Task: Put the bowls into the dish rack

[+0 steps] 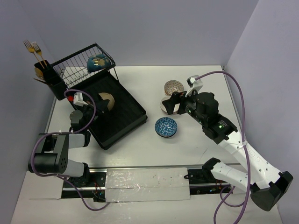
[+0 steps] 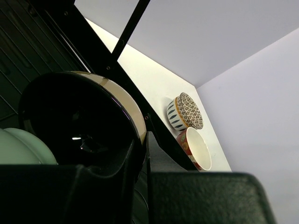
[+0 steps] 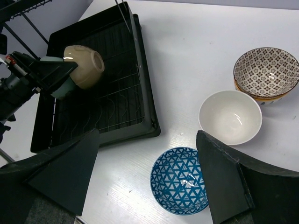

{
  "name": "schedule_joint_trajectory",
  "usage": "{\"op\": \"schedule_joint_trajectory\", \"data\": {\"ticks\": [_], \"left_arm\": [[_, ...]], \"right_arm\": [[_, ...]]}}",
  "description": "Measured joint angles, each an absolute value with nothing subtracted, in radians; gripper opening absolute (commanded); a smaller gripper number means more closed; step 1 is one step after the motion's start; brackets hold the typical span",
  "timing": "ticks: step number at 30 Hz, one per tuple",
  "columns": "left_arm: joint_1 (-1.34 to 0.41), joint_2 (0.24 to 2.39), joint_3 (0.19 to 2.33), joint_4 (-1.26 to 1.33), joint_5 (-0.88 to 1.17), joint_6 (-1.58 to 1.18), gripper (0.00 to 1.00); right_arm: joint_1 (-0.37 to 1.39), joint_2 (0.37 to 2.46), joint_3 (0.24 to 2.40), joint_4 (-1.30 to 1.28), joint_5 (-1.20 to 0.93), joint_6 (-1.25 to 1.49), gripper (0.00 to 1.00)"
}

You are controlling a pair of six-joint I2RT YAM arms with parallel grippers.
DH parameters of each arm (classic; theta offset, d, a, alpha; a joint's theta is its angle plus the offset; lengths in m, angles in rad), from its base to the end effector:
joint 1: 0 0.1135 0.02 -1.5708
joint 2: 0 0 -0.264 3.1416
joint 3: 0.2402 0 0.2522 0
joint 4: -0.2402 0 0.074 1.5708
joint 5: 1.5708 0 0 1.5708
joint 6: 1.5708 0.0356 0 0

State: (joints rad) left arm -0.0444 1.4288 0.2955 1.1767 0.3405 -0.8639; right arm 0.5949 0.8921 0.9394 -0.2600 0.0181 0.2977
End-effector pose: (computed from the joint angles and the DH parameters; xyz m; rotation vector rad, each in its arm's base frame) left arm 0.2475 -0.0229 0.1830 -0.3710 1.5699 -0.9727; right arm 0.1687 0.1134 0.3674 -0.2573 1.8086 0.6215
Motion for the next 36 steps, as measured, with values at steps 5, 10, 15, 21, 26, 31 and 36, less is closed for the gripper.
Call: {"op": "schedule_joint_trajectory", "data": {"ticks": [5,10,15,21,26,31,36], "left_arm": [[-0.044,1.420,0.295,1.161,0.325,-0.876,0.04],[-0.044,1.416,0.295,1.154,0.316,-0.882,0.05],[-0.045,1.407,0.295,1.139,0.302,-0.886,0.09],[-0.045,1.383,0.295,1.098,0.268,-0.888,0.12],[-0.044,1.377,0.296,1.060,0.210,-0.884,0.15],[-0.039,1.371,0.297,1.037,0.194,-0.886,0.21],[-0.038,1.349,0.300,0.989,0.187,-0.878,0.31]], "right_arm": [[0.595,0.892,0.939,-0.253,0.013,0.297,0.91],[0.595,0.889,0.935,-0.242,0.010,0.297,0.90],[0.595,0.884,0.927,-0.238,0.002,0.297,0.90],[0.595,0.880,0.923,-0.231,-0.012,0.294,0.90],[0.595,0.878,0.923,-0.230,-0.013,0.294,0.90],[0.595,0.878,0.923,-0.228,-0.014,0.294,0.90],[0.595,0.878,0.923,-0.228,-0.013,0.294,0.90]]}}
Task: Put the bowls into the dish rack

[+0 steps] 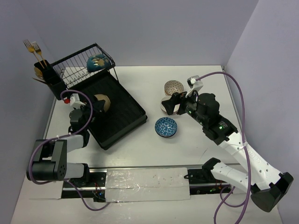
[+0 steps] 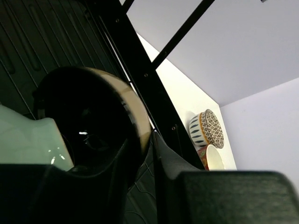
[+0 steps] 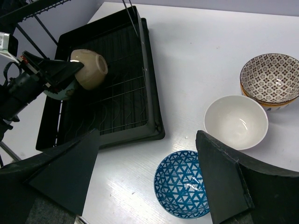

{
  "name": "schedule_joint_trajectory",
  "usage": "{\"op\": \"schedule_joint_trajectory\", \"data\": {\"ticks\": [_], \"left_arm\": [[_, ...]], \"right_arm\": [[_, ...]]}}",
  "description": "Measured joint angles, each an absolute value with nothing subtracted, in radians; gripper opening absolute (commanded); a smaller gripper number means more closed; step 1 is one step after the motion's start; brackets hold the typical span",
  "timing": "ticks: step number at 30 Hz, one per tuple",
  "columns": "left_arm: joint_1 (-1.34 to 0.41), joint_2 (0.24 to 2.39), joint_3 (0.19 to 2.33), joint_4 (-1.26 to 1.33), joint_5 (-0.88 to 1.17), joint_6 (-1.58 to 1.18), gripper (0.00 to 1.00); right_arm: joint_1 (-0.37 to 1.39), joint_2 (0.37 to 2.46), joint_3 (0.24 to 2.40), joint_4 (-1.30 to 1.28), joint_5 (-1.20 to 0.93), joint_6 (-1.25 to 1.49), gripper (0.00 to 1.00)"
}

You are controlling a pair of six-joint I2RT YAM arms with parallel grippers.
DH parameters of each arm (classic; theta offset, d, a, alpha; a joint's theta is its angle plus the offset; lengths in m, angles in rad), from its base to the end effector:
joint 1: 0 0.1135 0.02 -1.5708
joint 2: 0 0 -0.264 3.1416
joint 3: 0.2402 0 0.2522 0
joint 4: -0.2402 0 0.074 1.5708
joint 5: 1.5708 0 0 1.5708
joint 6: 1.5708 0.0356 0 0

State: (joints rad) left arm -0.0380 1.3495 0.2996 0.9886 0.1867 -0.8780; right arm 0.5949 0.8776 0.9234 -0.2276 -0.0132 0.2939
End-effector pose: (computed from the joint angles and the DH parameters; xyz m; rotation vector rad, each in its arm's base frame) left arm 0.2443 -0.0159 0.1818 -0.5545 1.6076 -0.8467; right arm 0.1662 0.1131 0.3679 -0.2795 1.7774 0.6550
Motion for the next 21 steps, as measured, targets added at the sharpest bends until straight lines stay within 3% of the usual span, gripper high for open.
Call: {"op": "schedule_joint_trajectory", "data": {"ticks": [11,21], "left_arm": [[-0.039,1.243,0.363,0.815,0.165,-0.843,0.66],[-0.065,1.150,0.451,0.527,0.115,-0.772,0.73]], "right_arm": [[0.595,0.877,0.923,-0.227,-0.012,0.294,0.90],[0.595,0.878,0.923,-0.227,-0.012,0.294,0.90]]}}
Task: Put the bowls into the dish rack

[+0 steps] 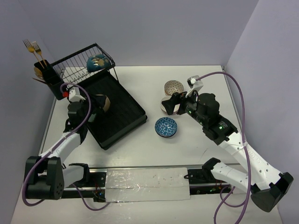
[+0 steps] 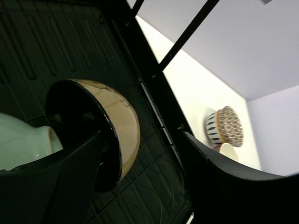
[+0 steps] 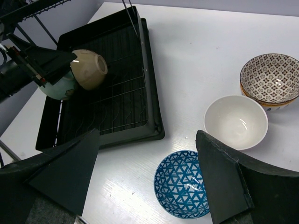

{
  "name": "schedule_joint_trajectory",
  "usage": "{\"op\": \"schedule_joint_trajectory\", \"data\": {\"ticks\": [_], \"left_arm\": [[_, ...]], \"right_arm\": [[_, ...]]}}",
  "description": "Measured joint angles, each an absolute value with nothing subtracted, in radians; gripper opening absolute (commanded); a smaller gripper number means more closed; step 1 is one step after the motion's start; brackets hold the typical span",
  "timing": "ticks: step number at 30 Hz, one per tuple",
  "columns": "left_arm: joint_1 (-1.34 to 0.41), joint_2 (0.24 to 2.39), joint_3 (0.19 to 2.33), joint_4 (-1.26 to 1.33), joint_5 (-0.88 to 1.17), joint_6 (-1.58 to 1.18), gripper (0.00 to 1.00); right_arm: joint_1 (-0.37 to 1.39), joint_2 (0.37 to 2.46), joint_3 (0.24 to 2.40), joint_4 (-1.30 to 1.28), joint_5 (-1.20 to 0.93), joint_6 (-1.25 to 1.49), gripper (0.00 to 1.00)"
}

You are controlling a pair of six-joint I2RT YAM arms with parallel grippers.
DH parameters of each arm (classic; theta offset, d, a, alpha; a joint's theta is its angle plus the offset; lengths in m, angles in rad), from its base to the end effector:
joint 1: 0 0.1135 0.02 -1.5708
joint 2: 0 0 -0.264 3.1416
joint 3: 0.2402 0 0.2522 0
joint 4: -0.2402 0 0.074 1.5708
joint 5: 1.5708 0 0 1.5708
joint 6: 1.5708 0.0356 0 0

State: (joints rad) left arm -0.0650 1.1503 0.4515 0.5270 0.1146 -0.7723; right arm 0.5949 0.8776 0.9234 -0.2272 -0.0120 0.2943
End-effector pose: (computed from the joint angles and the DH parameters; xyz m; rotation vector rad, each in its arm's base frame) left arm 0.2453 -0.0201 0.2242 -0.5399 1.7125 -0.7075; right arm 0.1663 0.1130 0.3679 -0.2782 1.7771 0.6544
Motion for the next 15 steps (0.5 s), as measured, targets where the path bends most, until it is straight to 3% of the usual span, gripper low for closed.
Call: {"op": "schedule_joint_trajectory", "data": {"ticks": [15], "left_arm": [[-0.194,0.979,0.550,0.218,-0.102,-0.586,0.76]], "right_arm": [[0.595,0.878,0.923,-0.227,-0.002,0.294,0.90]]}}
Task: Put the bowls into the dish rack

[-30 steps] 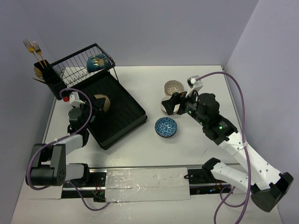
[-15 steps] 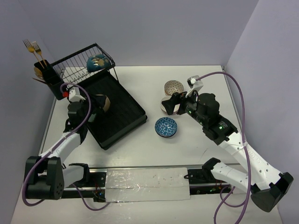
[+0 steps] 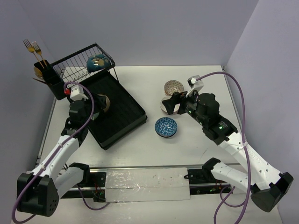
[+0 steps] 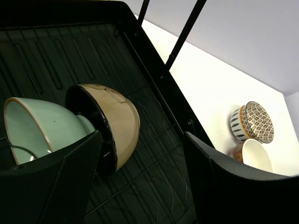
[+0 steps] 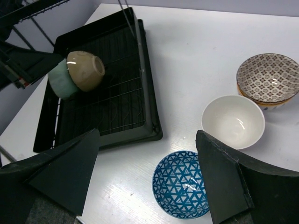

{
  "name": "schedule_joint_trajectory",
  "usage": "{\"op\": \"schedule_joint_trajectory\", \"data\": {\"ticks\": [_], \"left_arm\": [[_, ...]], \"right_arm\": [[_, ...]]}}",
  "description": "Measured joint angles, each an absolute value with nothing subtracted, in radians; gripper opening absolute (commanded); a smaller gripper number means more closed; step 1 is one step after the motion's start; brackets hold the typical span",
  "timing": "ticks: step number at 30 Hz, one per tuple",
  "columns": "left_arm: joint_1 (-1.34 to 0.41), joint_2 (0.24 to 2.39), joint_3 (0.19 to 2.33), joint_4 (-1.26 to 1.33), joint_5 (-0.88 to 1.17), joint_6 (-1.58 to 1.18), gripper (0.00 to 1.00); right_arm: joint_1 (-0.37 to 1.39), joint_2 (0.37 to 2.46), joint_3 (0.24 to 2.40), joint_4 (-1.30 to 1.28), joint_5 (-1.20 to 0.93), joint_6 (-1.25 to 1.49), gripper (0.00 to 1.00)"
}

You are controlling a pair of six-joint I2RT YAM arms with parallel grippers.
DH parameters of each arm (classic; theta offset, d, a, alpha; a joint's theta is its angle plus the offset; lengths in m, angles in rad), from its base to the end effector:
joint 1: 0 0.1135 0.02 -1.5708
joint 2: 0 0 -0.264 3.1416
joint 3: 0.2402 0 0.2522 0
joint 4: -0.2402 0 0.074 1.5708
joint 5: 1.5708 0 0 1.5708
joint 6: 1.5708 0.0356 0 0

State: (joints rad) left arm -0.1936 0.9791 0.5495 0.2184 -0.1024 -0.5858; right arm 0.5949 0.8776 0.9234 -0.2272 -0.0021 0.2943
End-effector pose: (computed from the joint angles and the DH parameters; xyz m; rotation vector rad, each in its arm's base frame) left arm 0.2239 -0.0402 0.2622 -0.4247 1.7545 -0.4684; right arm 0.1665 0.1127 0.3679 -0.2707 1.7771 0.6459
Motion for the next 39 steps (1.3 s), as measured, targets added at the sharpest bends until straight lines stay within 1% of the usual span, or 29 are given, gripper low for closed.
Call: {"op": "schedule_joint_trajectory", "data": {"ticks": [5,10,12,14,15,19,24,25,26,28,32,36,39], "left_arm": [[-0.205,0.963,0.571,0.156,-0.112,-0.553,0.77],[-0.250,0.947,0.664,0.082,-0.118,-0.471,0.83],[-0.270,0.944,0.708,0.057,-0.115,-0.428,0.88],[-0.284,0.945,0.754,0.031,-0.102,-0.381,0.98],[-0.289,0.945,0.775,0.017,-0.096,-0.363,0.99],[-0.296,0.947,0.838,-0.040,-0.057,-0.285,0.99],[-0.296,0.942,0.855,-0.099,-0.021,-0.181,0.99],[-0.296,0.938,0.855,-0.108,-0.015,-0.165,0.99],[-0.296,0.933,0.855,-0.118,-0.009,-0.146,0.99],[-0.297,0.916,0.844,-0.121,0.005,-0.112,0.99],[-0.297,0.871,0.791,-0.114,0.032,-0.066,0.99],[-0.298,0.870,0.778,-0.117,0.056,-0.049,0.99],[-0.298,0.870,0.778,-0.116,0.067,-0.045,0.99]], "right_arm": [[0.595,0.885,0.923,-0.236,0.084,0.306,0.90],[0.562,0.935,0.931,-0.283,0.194,0.366,0.90],[0.514,0.962,0.934,-0.305,0.200,0.406,0.90],[0.445,0.995,0.936,-0.330,0.194,0.453,0.90],[0.407,1.013,0.936,-0.339,0.189,0.476,0.90],[0.296,1.092,0.943,-0.370,0.175,0.554,0.88],[0.252,1.211,0.987,-0.384,0.155,0.630,0.84],[0.249,1.233,0.994,-0.384,0.148,0.641,0.83],[0.248,1.250,0.997,-0.383,0.144,0.649,0.79],[0.248,1.272,0.994,-0.384,0.121,0.661,0.75],[0.287,1.266,0.969,-0.399,0.133,0.651,0.73],[0.397,1.252,0.957,-0.459,0.159,0.630,0.73],[0.441,1.243,0.931,-0.489,0.167,0.629,0.70]]}}
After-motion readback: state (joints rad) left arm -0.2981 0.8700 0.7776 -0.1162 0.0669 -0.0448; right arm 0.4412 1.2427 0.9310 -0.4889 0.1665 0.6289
